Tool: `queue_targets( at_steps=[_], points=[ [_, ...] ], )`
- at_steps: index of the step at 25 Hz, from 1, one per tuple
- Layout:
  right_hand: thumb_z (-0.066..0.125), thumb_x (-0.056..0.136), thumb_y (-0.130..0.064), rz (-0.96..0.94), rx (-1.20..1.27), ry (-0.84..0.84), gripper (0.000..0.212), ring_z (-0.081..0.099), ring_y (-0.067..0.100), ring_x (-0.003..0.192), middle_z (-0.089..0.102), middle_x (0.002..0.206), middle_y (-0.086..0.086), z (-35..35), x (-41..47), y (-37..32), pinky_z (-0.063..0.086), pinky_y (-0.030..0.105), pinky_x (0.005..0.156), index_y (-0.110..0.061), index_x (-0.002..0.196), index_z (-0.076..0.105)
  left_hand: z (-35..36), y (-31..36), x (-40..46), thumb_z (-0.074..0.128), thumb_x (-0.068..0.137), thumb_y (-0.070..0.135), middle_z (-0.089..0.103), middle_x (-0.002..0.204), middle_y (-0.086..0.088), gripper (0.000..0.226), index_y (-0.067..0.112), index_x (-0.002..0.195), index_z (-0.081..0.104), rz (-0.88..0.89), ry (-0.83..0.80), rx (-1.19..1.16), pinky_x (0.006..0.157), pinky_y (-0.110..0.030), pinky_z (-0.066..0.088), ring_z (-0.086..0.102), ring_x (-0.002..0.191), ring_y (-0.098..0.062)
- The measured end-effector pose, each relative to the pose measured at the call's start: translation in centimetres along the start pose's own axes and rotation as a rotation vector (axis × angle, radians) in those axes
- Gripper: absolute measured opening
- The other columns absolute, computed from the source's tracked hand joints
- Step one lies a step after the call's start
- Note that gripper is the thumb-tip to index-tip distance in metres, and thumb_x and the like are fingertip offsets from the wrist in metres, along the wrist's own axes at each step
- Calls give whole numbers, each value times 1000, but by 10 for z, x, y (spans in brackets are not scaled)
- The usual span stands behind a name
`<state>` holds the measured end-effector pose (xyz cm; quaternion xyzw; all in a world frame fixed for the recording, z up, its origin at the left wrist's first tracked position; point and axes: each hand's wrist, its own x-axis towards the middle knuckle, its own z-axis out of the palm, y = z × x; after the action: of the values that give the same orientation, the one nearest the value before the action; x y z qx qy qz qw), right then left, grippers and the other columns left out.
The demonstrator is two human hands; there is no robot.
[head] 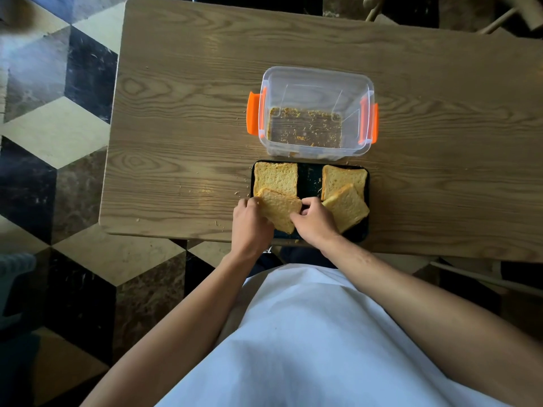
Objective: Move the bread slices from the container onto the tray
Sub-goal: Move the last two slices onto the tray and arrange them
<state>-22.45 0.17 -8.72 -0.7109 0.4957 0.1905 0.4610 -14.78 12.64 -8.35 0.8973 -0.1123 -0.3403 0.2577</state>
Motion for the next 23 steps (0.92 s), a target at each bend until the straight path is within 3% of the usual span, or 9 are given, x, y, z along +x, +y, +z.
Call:
queue_targets(
  at_steps=[6, 10, 12, 16, 18, 23],
  points=[
    [65, 85, -38, -3, 55, 13, 54, 58, 7, 73, 59, 89, -9, 1, -5, 2, 40, 26, 55, -21, 133, 50, 0, 1, 2, 50, 81, 3, 61, 122, -17, 45, 1, 125, 61, -83, 22, -83, 100, -40, 44, 54, 114, -33],
    [65, 84, -34, -52, 5, 36, 58, 63, 19, 87, 63, 111, 4, -7, -6, 4, 44, 28, 66, -17, 137, 49, 0, 6, 1, 47, 82, 6, 71, 88, -18, 22, -1, 87, 68, -107, -1, -148, 66, -38, 45, 62, 84, -37],
    [64, 84, -34, -72, -52, 57, 59, 62, 25, 98, 62, 119, 9, -12, -6, 5, 45, 31, 74, -16, 138, 49, 2, 11, -2, 48, 79, 5, 68, 72, -13, 20, -3, 79, 66, -133, -41, -197, 57, -36, 40, 57, 68, -33],
    [63, 85, -37, -87, -124, 62, 59, 59, 27, 102, 60, 119, 12, -20, -7, 10, 40, 31, 75, -16, 138, 47, 6, 16, -9, 46, 71, 4, 51, 59, -9, 13, 1, 65, 57, -158, -123, -225, 55, -32, 31, 42, 59, -24],
    [63, 85, -37, -75, -125, 58, 59, 58, 27, 104, 59, 121, 11, -22, -8, 11, 40, 31, 76, -16, 138, 47, 7, 17, -9, 46, 71, 4, 50, 59, -8, 13, 8, 64, 57, -158, -136, -220, 55, -31, 31, 41, 58, -23],
    [63, 86, -37, -39, -72, 49, 60, 59, 26, 102, 58, 123, 10, -17, -7, 9, 39, 29, 73, -15, 139, 46, 6, 16, -2, 45, 72, 4, 56, 63, -9, 15, -2, 70, 58, -180, -129, -208, 56, -31, 34, 46, 61, -26]
  ],
)
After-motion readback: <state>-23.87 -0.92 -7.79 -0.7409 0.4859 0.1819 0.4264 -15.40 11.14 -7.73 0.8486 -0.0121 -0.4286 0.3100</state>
